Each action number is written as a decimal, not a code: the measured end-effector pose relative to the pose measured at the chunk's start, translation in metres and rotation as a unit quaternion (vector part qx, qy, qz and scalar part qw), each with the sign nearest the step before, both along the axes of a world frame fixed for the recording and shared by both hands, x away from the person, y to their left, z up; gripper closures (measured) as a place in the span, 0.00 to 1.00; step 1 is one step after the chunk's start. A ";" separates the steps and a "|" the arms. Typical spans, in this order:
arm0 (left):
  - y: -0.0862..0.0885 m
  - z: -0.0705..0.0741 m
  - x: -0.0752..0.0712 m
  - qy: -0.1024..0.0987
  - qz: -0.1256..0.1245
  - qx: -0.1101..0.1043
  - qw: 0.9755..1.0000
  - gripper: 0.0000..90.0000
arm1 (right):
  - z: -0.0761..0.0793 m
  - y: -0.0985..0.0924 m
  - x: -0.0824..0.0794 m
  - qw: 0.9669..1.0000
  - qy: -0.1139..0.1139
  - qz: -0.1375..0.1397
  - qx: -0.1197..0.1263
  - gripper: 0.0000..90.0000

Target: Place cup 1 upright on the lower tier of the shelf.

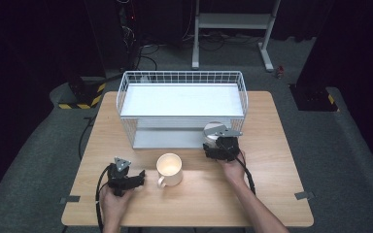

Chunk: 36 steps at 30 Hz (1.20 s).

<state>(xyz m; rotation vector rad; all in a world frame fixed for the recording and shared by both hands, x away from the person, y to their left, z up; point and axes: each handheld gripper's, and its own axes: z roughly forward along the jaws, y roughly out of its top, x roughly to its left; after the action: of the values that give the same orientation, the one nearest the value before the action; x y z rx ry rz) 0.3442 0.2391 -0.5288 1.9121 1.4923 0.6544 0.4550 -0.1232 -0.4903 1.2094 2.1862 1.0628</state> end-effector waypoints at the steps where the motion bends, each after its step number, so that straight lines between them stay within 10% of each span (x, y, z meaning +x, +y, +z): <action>1: 0.000 0.000 0.000 0.000 0.000 0.000 1.000 0.16 | 0.000 0.000 0.000 1.000 0.000 0.000 0.000 0.21; 36: 0.000 0.000 0.000 -0.001 0.000 0.000 1.000 0.16 | -0.001 0.007 0.026 1.000 0.008 -0.002 -0.010 0.20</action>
<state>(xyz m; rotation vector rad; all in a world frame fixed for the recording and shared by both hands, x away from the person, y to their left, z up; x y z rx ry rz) 0.3442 0.2390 -0.5289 1.9111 1.4918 0.6559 0.4808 -0.1167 -0.4913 1.2180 2.1990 1.0315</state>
